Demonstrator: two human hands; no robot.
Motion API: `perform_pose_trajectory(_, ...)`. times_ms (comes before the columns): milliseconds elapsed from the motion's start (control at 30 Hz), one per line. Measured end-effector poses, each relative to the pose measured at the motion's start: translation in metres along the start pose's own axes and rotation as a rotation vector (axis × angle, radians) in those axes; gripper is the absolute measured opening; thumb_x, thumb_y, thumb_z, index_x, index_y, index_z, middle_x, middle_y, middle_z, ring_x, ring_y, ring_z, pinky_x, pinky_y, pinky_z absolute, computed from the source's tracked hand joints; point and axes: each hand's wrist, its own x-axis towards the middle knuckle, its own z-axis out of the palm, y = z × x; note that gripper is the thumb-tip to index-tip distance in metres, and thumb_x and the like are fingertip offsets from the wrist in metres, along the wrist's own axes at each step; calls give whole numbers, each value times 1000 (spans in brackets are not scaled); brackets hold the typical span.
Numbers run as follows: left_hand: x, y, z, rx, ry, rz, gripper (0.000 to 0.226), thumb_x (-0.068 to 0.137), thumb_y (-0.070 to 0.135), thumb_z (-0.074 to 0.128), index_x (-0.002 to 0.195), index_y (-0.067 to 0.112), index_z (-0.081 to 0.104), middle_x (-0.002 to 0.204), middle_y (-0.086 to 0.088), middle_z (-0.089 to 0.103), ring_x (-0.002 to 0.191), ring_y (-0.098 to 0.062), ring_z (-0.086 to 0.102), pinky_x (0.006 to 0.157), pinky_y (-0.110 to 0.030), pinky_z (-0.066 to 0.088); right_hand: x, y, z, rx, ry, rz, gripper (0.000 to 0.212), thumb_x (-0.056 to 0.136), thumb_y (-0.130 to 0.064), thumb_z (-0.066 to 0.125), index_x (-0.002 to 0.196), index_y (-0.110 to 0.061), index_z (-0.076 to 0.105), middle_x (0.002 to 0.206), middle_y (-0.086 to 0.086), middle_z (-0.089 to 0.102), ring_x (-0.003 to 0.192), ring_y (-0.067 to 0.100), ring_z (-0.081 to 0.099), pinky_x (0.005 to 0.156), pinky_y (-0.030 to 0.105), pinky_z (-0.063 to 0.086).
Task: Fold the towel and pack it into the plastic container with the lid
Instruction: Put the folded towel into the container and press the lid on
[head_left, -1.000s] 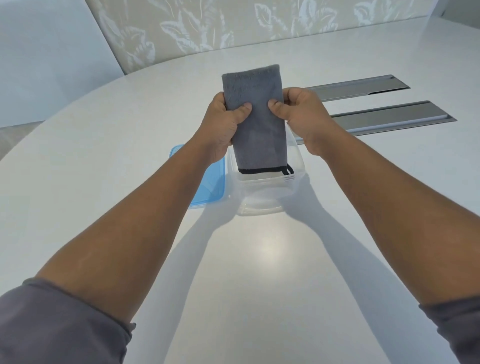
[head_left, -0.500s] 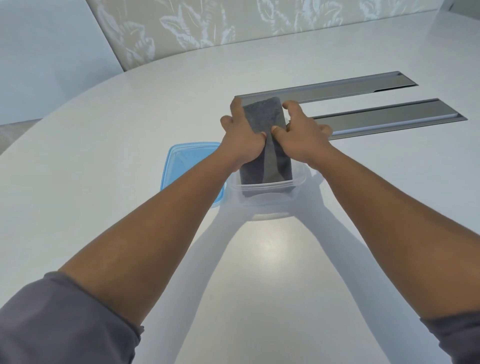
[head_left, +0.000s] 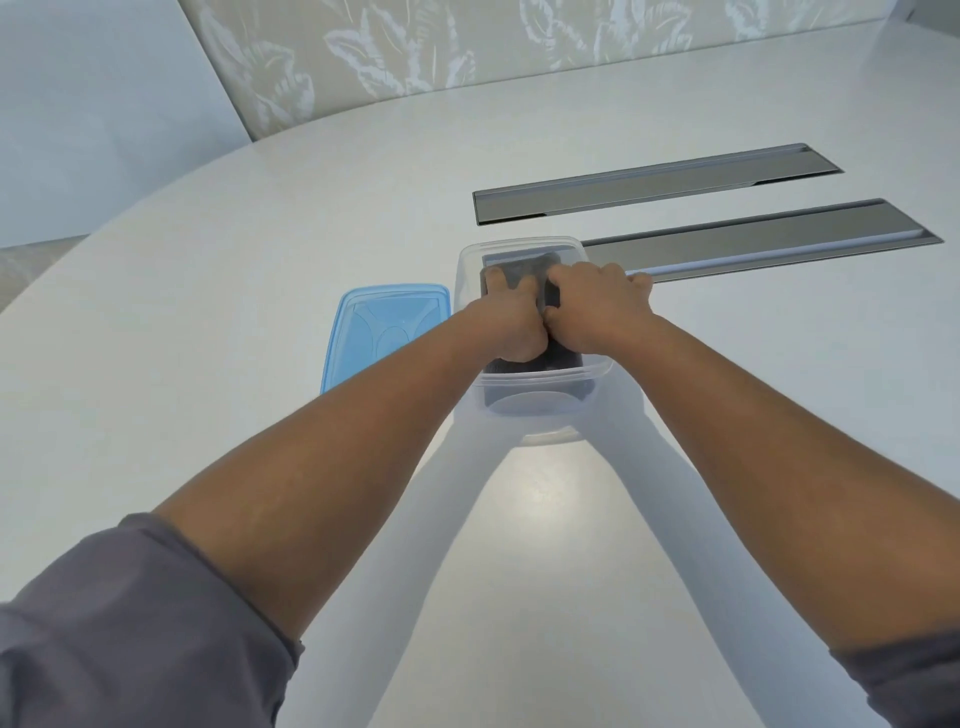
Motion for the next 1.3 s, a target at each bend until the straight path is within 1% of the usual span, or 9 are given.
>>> perform_pose_trajectory(100, 0, 3, 0, 137, -3, -22, 68, 99, 29, 48, 159, 18, 18, 167, -19, -12, 128, -42, 53, 99, -44, 43, 0, 0, -1, 23, 4, -23, 19, 90, -27, 54, 109, -25, 51, 109, 4, 54, 111, 34, 52, 78, 44, 34)
perform_pose_trajectory(200, 3, 4, -3, 311, 130, 28, 73, 94, 44, 53, 158, 20, 27, 169, -15, 4, 150, -41, 22, 114, -49, 30, -1, 0, -4, 71, 24, -31, 26, 88, -21, 56, 113, -24, 56, 112, 5, 57, 107, 35, 56, 77, 44, 41)
perform_pose_trajectory(433, 17, -2, 7, 149, 41, 122, 89, 99, 55, 43, 162, 25, -12, 172, -4, -10, 157, -33, -6, 123, -53, 11, -5, 2, -5, 108, 37, -23, 31, 85, -14, 60, 113, -27, 56, 105, -1, 63, 103, 30, 60, 77, 42, 39)
perform_pose_trajectory(667, 28, -9, 20, 244, -41, 85, 92, 88, 83, 29, 160, 40, -9, 171, -3, -12, 156, -37, -5, 121, -58, 15, -5, 3, -3, 351, 104, -59, 46, 85, -3, 67, 124, -25, 60, 121, 4, 65, 96, 27, 58, 77, 37, 47)
perform_pose_trajectory(867, 32, -13, 28, 259, -35, 96, 96, 84, 87, 28, 159, 43, -11, 171, -1, -15, 155, -36, -13, 121, -58, 12, -12, 6, -6, 759, 94, 0, 89, 83, 7, 52, 161, -21, 19, 166, 3, 15, 136, 27, 40, 99, 34, 38)
perform_pose_trajectory(967, 31, -15, 32, 263, 4, 96, 95, 86, 87, 28, 160, 40, -11, 171, -2, -15, 156, -35, -11, 121, -57, 13, -19, 4, -3, 1024, 18, 186, 87, 88, 4, 44, 162, -29, 12, 155, -5, 36, 126, 17, 41, 90, 27, 39)
perform_pose_trajectory(1067, 29, -14, 32, 247, 11, 103, 96, 86, 87, 26, 160, 38, -10, 171, -3, -15, 156, -34, -10, 121, -57, 12, -25, 4, 2, 1078, -6, 291, 59, 87, 1, 41, 140, -25, 43, 114, -2, 63, 95, 20, 58, 62, 29, 44)
perform_pose_trajectory(1200, 23, -12, 25, 286, 23, 128, 95, 87, 87, 24, 162, 36, -3, 172, -6, -4, 156, -36, 1, 120, -56, 16, -23, 3, 7, 1013, 16, 302, 51, 90, 2, 40, 135, -19, 50, 115, 7, 64, 87, 16, 57, 62, 29, 45)
perform_pose_trajectory(1300, 16, -9, 8, 356, 117, 197, 74, 94, 75, 25, 153, 32, 37, 160, -10, 37, 142, -38, 37, 105, -51, 33, -21, 3, 8, 930, 8, 280, 54, 92, 2, 49, 141, -19, 45, 120, 5, 60, 98, 22, 58, 71, 31, 47)
